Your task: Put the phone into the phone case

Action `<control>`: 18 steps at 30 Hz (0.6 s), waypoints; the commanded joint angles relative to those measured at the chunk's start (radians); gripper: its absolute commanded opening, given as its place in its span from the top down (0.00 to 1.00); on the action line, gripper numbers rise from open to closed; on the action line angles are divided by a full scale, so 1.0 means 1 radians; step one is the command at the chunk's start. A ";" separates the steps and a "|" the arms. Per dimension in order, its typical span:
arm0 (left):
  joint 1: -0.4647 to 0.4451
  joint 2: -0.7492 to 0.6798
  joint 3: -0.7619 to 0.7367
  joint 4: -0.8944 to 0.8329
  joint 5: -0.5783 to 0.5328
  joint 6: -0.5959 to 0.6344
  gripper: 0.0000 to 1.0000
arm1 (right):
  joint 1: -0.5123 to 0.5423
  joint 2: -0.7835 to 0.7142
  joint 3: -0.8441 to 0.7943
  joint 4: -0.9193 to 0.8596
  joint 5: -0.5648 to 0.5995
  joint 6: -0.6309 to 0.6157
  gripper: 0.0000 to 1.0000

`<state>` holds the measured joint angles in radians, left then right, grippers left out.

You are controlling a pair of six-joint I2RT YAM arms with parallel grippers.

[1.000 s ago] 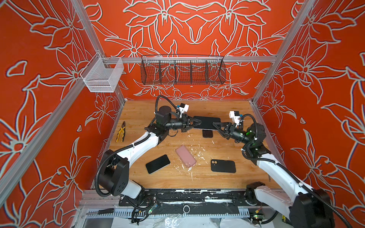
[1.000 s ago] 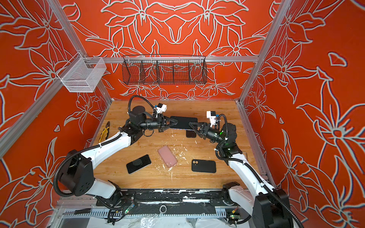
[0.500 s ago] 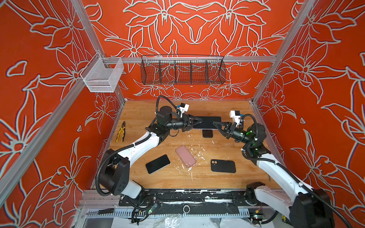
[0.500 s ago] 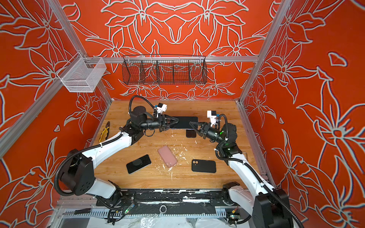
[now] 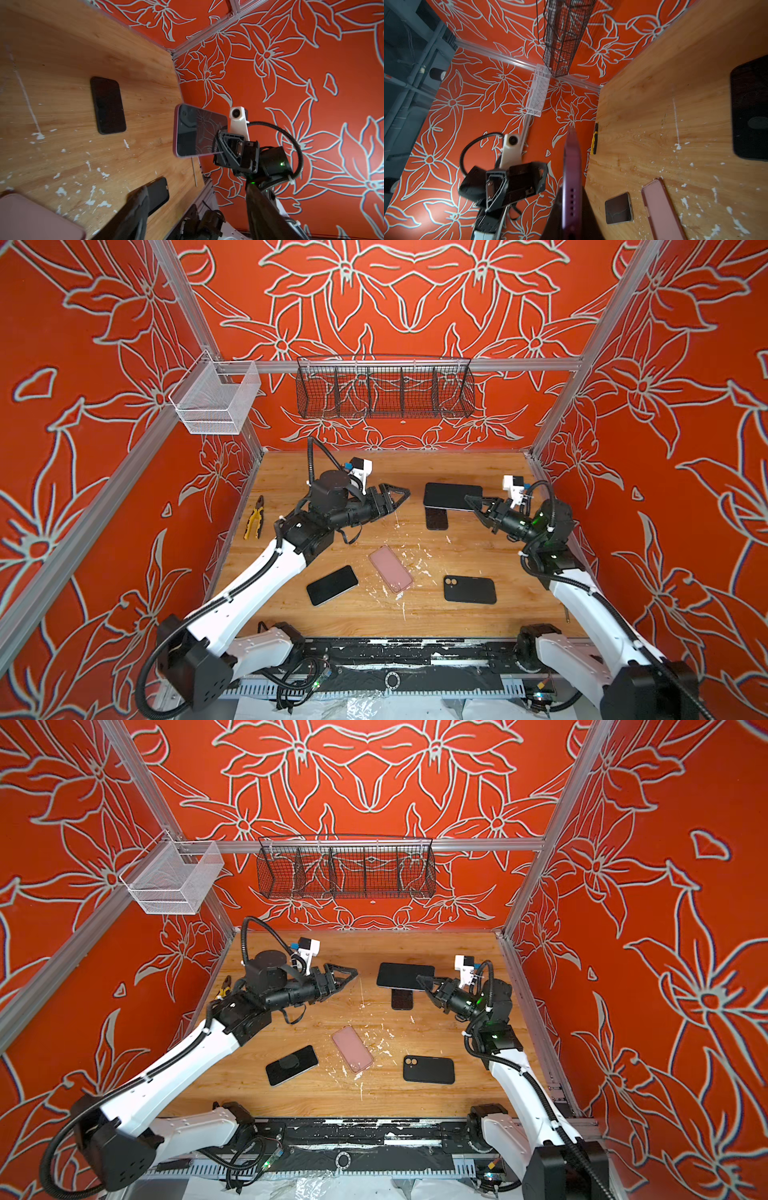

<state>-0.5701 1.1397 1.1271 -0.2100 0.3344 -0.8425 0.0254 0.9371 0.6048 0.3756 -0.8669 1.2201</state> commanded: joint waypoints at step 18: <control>-0.490 0.714 0.362 -0.464 -0.355 0.111 0.44 | -0.312 -0.394 0.042 -0.950 0.231 -0.566 1.00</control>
<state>-1.0565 1.8114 1.4357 -0.6270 -0.0265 -0.7448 -0.2825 0.5720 0.6048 -0.4782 -0.6964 0.7387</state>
